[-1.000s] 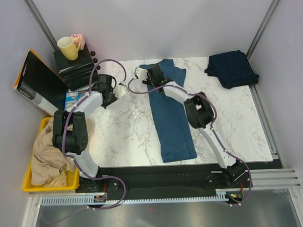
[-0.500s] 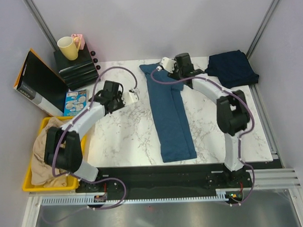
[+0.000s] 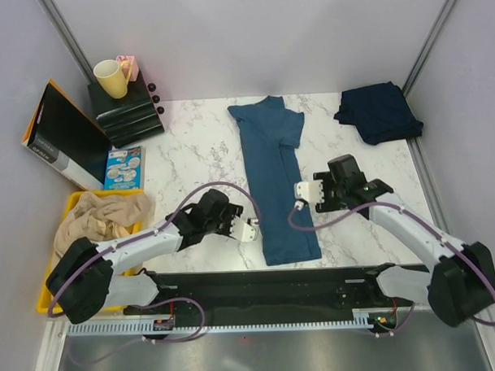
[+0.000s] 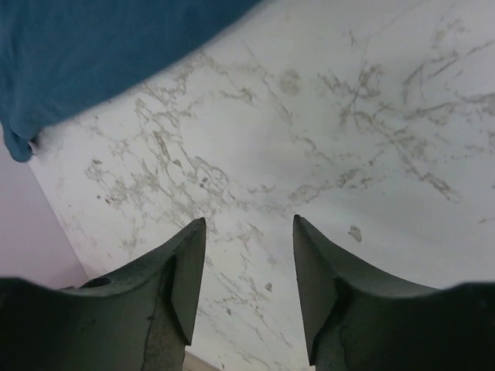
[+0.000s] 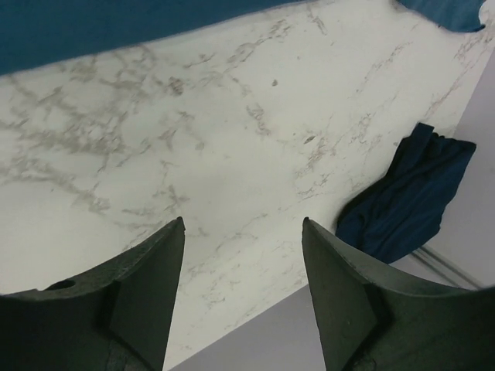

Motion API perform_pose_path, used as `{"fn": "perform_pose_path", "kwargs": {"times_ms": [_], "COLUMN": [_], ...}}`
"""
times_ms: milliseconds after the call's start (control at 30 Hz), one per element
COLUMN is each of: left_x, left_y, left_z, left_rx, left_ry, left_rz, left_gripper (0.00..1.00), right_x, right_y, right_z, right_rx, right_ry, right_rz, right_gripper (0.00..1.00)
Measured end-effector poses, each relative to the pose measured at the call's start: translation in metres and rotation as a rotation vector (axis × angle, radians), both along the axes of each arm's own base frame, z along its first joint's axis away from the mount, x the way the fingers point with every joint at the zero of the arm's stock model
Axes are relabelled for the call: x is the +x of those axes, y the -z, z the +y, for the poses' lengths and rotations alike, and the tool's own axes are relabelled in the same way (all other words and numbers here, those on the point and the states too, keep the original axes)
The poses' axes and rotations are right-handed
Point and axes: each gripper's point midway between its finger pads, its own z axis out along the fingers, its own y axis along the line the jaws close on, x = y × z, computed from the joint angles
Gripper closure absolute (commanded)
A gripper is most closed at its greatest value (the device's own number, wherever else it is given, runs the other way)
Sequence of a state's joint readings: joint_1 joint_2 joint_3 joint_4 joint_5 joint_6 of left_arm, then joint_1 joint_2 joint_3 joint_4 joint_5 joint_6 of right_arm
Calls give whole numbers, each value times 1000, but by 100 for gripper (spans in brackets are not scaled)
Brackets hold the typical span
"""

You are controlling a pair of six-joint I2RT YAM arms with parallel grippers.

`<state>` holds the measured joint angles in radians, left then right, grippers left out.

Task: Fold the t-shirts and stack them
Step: Fold the tshirt

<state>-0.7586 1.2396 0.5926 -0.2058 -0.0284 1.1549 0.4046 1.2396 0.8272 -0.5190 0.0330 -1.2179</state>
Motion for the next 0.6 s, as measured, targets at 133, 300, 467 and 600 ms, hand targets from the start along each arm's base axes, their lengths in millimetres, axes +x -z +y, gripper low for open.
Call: {"fn": "perform_pose_path", "kwargs": {"times_ms": [133,300,467,600], "left_x": [-14,-37,-32,-25], "left_y": [-5,-6,-22,-35], "left_z": [-30,-55,-70,-77], "left_rx": [-36,-49,-91,-121], "left_ry": [111,212,168,130], "left_rz": [-57,-57,-28,-26], "left_gripper": [47,74,98,98], "right_x": [-41,-72,-50,-27], "right_y": [8,24,25,25], "right_z": [1,9,38,67], "right_rx": [-39,-29,86,173], "right_ry": [-132,-184,-17,62], "right_rz": [-11,39,201,258], "right_gripper": [28,47,97,100]}}
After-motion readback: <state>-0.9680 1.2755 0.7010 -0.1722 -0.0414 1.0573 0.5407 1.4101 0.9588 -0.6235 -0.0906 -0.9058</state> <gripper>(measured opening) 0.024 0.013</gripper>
